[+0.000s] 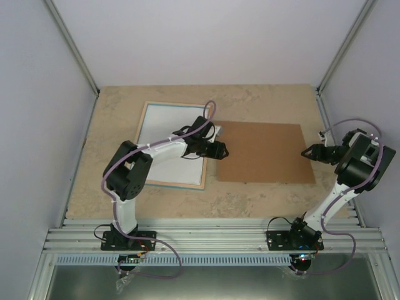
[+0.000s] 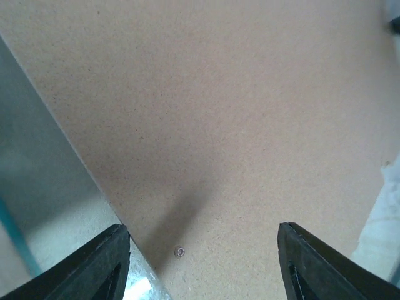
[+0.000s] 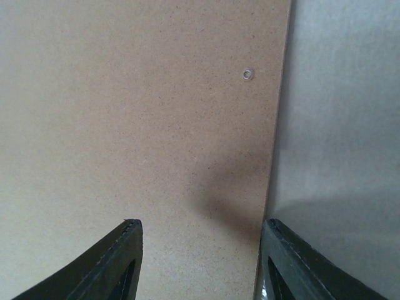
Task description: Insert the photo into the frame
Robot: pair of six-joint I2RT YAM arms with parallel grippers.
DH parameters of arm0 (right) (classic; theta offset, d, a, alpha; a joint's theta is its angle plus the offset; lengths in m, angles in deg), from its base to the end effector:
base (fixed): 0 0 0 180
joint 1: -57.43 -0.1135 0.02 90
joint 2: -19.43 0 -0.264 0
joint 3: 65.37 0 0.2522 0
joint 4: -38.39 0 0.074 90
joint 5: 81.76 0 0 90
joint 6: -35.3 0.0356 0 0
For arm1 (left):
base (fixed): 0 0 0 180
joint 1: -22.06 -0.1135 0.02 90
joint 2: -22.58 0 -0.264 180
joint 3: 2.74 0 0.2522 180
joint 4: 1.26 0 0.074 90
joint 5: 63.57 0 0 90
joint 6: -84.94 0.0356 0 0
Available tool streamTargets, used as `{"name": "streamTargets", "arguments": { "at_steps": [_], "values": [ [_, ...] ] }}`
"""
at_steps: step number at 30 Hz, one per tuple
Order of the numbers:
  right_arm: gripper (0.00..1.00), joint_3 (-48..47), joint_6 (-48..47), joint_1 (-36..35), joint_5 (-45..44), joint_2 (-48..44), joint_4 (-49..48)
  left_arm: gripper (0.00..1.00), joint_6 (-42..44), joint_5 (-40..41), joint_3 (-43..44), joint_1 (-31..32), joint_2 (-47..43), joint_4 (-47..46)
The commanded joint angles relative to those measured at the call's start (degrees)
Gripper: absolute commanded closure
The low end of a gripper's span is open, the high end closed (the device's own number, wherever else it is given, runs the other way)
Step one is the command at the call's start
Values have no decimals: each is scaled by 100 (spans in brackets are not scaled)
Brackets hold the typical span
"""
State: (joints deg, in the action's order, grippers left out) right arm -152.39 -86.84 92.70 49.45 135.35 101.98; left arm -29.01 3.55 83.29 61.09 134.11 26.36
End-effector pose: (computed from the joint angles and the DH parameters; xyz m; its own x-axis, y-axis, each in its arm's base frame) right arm 0.3008 -0.1840 0.1284 -0.9342 0.1705 -0.3134 -0.0463 0.8130 0.5804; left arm 0.3087 -0.2681 0.1651 -0.8770 0.2295 -0.4222 0.4436 0.7243 -0.5278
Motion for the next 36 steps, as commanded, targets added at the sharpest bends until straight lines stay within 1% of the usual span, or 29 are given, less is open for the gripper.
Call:
{"name": "streamTargets", "arguments": {
  "at_steps": [1,8,12,16,26,36],
  "values": [
    [48,359,-6,-392,247,246,369,34,180,-313,30,69,-628,-727],
    [48,485,88,-726,566,123,360,34,322,-271,-285,-279,-755,-366],
    [47,553,174,-961,699,77,284,34,652,-202,-373,-542,-595,-128],
    [47,563,300,-1000,665,90,181,34,708,-206,-350,-793,-465,-68],
    [46,538,410,-890,531,29,61,33,401,-195,-483,-1142,-417,1],
    [45,599,316,-881,548,19,70,34,113,6,-395,-1168,-137,26]
  ]
}}
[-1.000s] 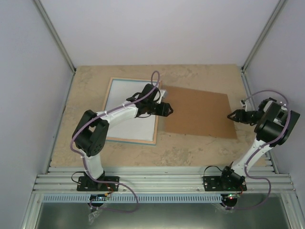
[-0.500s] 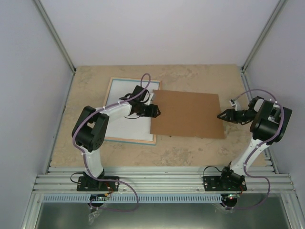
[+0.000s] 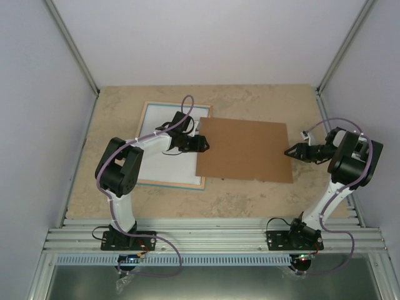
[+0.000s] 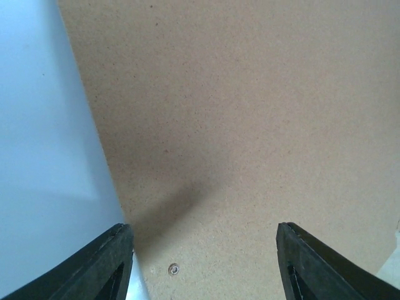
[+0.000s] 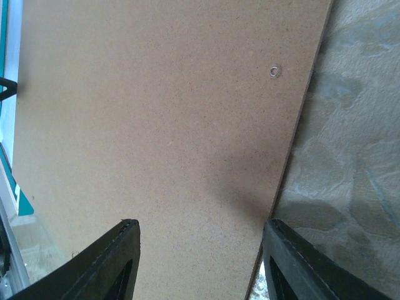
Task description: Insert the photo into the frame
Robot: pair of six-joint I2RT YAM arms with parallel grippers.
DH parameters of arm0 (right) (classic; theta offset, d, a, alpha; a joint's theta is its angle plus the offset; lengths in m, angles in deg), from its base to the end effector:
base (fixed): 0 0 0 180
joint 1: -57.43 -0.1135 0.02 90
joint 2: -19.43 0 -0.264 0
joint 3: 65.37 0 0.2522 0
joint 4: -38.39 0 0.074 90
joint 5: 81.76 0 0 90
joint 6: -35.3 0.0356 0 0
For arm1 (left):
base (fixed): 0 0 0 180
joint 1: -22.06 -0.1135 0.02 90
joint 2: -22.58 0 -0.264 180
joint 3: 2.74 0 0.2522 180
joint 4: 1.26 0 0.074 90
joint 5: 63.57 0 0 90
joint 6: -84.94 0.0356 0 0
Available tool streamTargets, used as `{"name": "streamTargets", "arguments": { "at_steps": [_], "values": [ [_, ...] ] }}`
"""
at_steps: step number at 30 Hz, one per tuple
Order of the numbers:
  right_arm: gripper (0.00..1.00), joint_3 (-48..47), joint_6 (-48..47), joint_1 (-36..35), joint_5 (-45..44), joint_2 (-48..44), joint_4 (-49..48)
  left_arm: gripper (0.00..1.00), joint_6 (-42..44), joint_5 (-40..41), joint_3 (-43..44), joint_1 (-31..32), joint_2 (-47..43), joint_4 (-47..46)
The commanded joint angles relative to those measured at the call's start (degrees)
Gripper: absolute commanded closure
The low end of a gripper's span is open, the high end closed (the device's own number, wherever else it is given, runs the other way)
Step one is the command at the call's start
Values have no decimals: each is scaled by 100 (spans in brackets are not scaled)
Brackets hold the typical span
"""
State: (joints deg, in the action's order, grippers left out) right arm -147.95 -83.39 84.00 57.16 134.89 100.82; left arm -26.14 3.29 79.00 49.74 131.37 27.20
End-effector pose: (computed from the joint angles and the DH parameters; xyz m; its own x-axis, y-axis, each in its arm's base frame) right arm 0.3128 -0.1264 0.1180 -0.9523 0.1235 -0.2791 -0.1150 0.7020 0.7028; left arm 0.3389 -0.1936 0.1608 -0.9056 0.1016 -0.4119 0.3199 0.8011 -0.5059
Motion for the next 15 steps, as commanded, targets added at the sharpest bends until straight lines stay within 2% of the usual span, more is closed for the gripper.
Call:
{"name": "streamTargets", "arguments": {
  "at_steps": [1,11,15],
  "values": [
    [45,150,-32,-11,-225,71,183,34,-181,7,39,-28,162,-59],
    [45,153,-55,-16,-196,92,173,34,-412,540,40,-124,257,-15],
    [45,191,-37,-11,-169,129,113,37,-395,-45,69,-118,354,-106]
  ]
}}
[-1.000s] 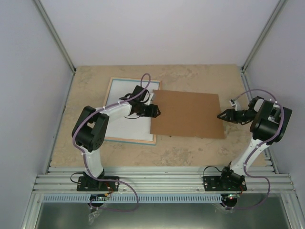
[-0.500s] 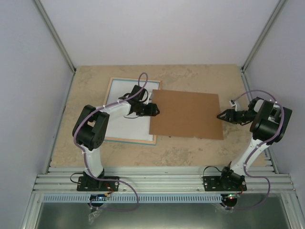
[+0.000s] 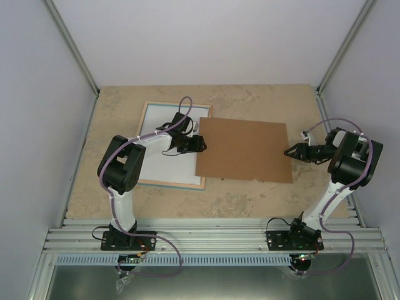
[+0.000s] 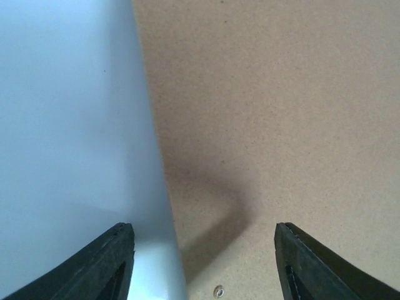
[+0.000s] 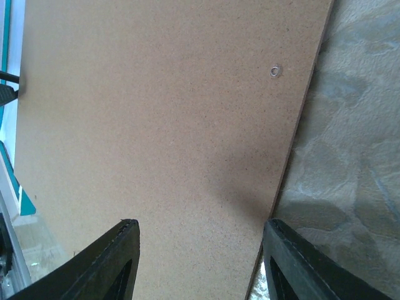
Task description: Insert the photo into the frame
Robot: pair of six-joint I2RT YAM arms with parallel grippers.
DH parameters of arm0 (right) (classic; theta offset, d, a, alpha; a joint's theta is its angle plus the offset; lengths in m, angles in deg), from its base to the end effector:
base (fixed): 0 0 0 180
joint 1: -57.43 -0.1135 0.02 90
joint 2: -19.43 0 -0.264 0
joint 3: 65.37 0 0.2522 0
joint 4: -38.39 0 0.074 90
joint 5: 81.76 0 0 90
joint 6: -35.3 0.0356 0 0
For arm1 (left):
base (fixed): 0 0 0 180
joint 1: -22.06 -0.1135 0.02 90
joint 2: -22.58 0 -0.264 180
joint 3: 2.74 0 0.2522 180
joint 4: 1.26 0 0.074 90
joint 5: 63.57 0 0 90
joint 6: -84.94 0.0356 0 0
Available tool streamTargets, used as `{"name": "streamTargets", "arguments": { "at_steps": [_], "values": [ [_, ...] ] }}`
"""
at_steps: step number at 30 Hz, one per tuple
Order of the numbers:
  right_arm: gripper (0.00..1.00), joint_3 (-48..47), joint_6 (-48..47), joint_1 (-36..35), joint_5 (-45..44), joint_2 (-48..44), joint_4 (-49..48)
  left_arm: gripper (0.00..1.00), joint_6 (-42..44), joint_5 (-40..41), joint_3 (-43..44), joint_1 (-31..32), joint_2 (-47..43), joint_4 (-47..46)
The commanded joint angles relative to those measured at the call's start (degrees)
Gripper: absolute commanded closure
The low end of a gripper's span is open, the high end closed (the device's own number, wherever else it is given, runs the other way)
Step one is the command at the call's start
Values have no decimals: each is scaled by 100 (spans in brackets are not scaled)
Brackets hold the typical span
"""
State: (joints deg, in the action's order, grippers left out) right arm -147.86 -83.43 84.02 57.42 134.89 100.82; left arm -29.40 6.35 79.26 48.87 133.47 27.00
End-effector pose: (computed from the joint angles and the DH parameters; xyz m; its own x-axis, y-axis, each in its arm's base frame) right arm 0.3124 -0.1263 0.1178 -0.9519 0.1251 -0.2796 -0.1155 0.6988 0.7059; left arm 0.3454 -0.1883 0.1480 -0.9262 0.0344 -0.3754 0.2284 0.8434 -0.4864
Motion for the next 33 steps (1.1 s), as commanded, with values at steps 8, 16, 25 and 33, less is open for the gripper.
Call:
{"name": "streamTargets", "arguments": {
  "at_steps": [8,16,25,33],
  "values": [
    [45,203,7,-18,-123,190,65,46,-102,-1344,119,-24,132,-347],
    [45,143,-68,-21,7,100,88,71,-775,-2009,277,-27,-441,-866],
    [42,-290,-42,-283,354,-330,61,90,-2005,-2757,705,-30,-656,-1432],
    [27,-814,161,-609,-159,-1782,-624,100,-2587,-2691,1335,-318,-750,-1269]
  ]
}}
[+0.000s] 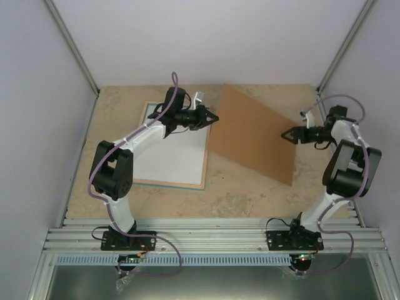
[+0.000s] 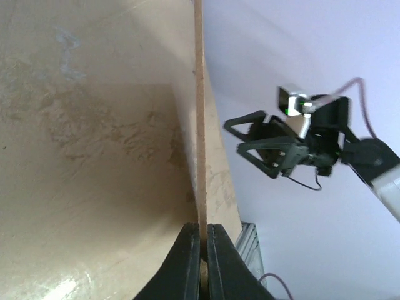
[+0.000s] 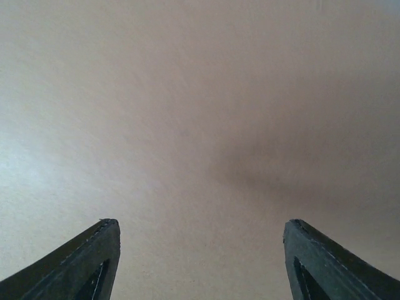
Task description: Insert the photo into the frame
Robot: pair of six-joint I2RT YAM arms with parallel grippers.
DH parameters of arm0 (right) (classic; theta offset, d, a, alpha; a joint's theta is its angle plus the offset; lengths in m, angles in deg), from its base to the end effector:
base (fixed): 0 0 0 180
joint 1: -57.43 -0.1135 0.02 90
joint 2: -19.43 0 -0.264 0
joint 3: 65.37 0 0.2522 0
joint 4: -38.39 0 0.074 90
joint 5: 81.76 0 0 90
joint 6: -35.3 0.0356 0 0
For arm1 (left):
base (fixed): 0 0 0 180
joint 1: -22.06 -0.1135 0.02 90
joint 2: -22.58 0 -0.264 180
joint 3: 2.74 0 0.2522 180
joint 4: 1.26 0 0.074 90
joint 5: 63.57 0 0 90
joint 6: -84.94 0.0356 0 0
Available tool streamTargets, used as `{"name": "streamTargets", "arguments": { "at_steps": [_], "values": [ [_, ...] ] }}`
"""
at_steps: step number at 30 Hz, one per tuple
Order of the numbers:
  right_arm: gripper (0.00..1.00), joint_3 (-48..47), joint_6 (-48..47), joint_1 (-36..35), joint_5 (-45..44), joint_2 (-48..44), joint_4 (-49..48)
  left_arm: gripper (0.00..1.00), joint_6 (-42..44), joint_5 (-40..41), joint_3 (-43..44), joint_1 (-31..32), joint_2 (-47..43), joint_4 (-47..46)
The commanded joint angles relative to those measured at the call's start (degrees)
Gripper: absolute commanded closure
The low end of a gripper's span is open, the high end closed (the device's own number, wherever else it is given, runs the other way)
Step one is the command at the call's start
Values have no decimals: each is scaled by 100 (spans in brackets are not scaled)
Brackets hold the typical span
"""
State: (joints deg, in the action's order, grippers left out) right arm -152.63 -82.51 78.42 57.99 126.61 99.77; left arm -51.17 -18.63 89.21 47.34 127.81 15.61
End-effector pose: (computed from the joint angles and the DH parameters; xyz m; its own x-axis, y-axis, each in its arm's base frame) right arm 0.3363 -0.0999 0.1839 -0.8740 0.0125 -0.4858 -0.3212 0.7353 0.5967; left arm 0.3695 -0.2024 0.2605 -0.9311 -0.1232 -0.3433 0.2655 0.4162 -0.8697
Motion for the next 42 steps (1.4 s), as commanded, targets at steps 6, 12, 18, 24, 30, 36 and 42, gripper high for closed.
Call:
{"name": "streamTargets", "arguments": {
  "at_steps": [6,12,18,24,30,36,42],
  "values": [
    [15,569,-314,-1000,-1454,-3091,-1687,100,-1186,-39,324,-515,-429,-226],
    [12,1757,-584,-3152,-3327,-4625,-2270,100,-1952,-39,232,-742,-402,-577],
    [14,2324,-733,-5030,-5100,-4429,-2641,100,-2326,-113,80,-836,-346,-870],
    [18,2802,-1250,-6220,-6983,-3899,-3774,100,-2485,-143,-95,-864,-417,-1076],
    [32,2987,-1714,-6415,-7931,-3654,-4902,100,-2602,-139,-296,-944,-477,-1196],
    [69,3417,-2352,-6419,-8316,-3561,-5866,100,-2776,-176,-410,-963,-472,-1359],
    [100,3241,-2520,-6429,-8119,-3807,-5767,95,-2797,-201,-491,-993,-579,-1461]
  ]
}}
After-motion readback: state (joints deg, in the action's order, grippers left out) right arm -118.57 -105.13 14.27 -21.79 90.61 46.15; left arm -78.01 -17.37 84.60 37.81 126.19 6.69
